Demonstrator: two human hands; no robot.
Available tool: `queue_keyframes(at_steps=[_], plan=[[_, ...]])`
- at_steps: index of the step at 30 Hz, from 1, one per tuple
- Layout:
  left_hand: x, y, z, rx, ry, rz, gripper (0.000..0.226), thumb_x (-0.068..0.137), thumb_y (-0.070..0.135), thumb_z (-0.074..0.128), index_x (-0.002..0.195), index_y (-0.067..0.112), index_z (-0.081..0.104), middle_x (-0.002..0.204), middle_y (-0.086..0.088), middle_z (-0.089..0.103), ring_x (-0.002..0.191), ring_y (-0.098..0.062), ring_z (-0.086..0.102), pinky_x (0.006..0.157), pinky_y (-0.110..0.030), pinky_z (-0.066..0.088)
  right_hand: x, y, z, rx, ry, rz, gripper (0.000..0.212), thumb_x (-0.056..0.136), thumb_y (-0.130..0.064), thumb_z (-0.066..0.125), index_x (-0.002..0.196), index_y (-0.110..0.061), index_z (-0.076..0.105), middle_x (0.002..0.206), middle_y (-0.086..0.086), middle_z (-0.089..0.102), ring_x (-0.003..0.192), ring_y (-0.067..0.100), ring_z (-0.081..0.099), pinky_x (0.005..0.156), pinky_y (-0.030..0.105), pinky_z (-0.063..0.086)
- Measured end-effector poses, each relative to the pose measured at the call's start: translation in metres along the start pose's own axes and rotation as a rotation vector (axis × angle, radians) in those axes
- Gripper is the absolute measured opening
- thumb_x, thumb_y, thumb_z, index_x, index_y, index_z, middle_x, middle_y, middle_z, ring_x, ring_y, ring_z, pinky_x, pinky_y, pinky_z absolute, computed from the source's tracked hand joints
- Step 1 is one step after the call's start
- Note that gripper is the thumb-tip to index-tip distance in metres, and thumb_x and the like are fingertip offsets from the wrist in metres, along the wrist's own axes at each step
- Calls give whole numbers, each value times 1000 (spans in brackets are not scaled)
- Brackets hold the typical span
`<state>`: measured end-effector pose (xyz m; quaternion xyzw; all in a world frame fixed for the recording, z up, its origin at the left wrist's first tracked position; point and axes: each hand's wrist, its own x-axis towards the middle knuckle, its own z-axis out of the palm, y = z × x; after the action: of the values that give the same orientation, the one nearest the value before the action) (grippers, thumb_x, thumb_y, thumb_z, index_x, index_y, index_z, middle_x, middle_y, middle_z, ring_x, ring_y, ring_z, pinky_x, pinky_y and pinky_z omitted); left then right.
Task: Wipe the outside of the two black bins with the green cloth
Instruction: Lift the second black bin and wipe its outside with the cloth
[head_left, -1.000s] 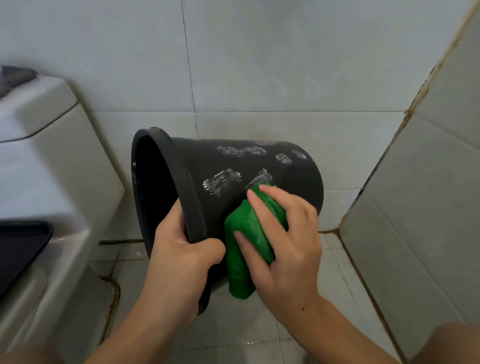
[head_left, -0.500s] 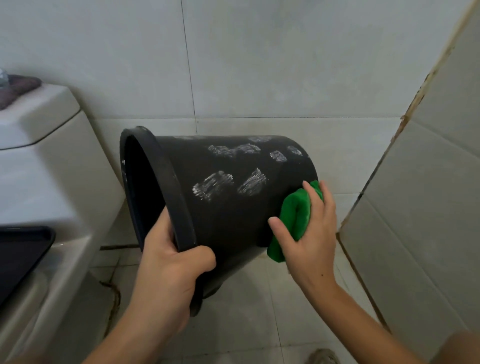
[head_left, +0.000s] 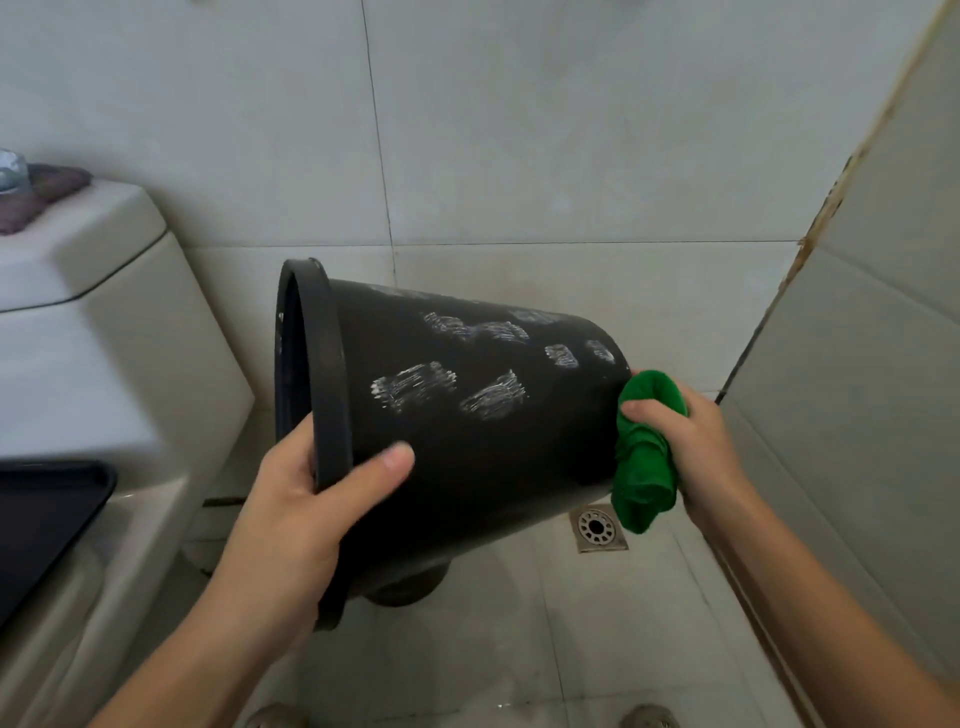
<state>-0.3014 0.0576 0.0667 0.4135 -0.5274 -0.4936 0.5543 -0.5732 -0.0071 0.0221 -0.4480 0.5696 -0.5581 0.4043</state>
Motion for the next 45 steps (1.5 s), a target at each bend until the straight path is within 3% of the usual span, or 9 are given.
queue_keyframes(at_steps=[5,11,19,25,27,31,35,41,45], plan=[[6,1,6,36,34,30,26,81,26,56,88,42,75,100,9,76,94,-7,71,71,-13,52,-5,8,4,-23,73,45,15,83,-1,65,75,-13,62,54,-6,59,55,16,57,50,25,48],[18,26,-24,10,-140,-39,55,62,-12,58,93,29,77,96,-2,77,83,-14,73,62,-19,57,-11,-12,-10,95,40,-8,19,63,-21,66,81,-15,67,71,7,63,64,21,61,62,35,50],[23,18,-11,-59,-52,-195,38,68,7,59,103,16,70,96,-5,77,81,-18,74,62,-23,58,-17,9,10,50,77,27,17,83,1,64,87,-15,67,72,1,64,67,17,60,52,22,50],[22,8,-6,-110,-33,-285,43,55,-2,66,91,20,74,95,-10,76,77,-22,74,58,-25,58,-13,20,11,-112,215,-45,22,83,-13,73,101,-21,64,87,-8,65,79,6,63,68,23,49],[21,6,-5,-112,-22,-257,46,54,-4,63,92,20,74,95,-11,76,78,-23,74,59,-27,58,-13,23,16,-188,317,-120,31,81,-24,77,108,-24,60,92,-15,61,80,-5,59,70,15,47],[17,5,-2,-114,-17,-239,44,56,0,55,90,21,74,93,-11,76,77,-25,73,59,-29,57,-23,26,25,-535,389,-453,49,80,-45,65,122,-20,64,116,-6,62,106,11,56,90,17,39],[14,4,0,-140,-10,-254,43,52,-2,53,84,18,74,88,-14,74,70,-26,71,54,-30,57,-41,24,36,-795,193,-963,50,87,-43,63,123,-9,66,124,9,63,112,23,59,101,26,41],[10,12,-1,-210,-29,-240,45,49,-9,54,81,15,75,88,-14,75,70,-26,72,57,-30,59,-12,13,12,-650,328,-520,61,83,-57,50,130,-21,61,125,1,61,112,25,57,92,29,40],[10,11,4,-216,-14,-261,45,66,-18,42,82,12,72,84,-14,74,65,-25,71,53,-28,58,-41,17,35,-832,205,-838,53,89,-49,54,130,-16,62,127,5,62,112,23,56,96,23,36]])
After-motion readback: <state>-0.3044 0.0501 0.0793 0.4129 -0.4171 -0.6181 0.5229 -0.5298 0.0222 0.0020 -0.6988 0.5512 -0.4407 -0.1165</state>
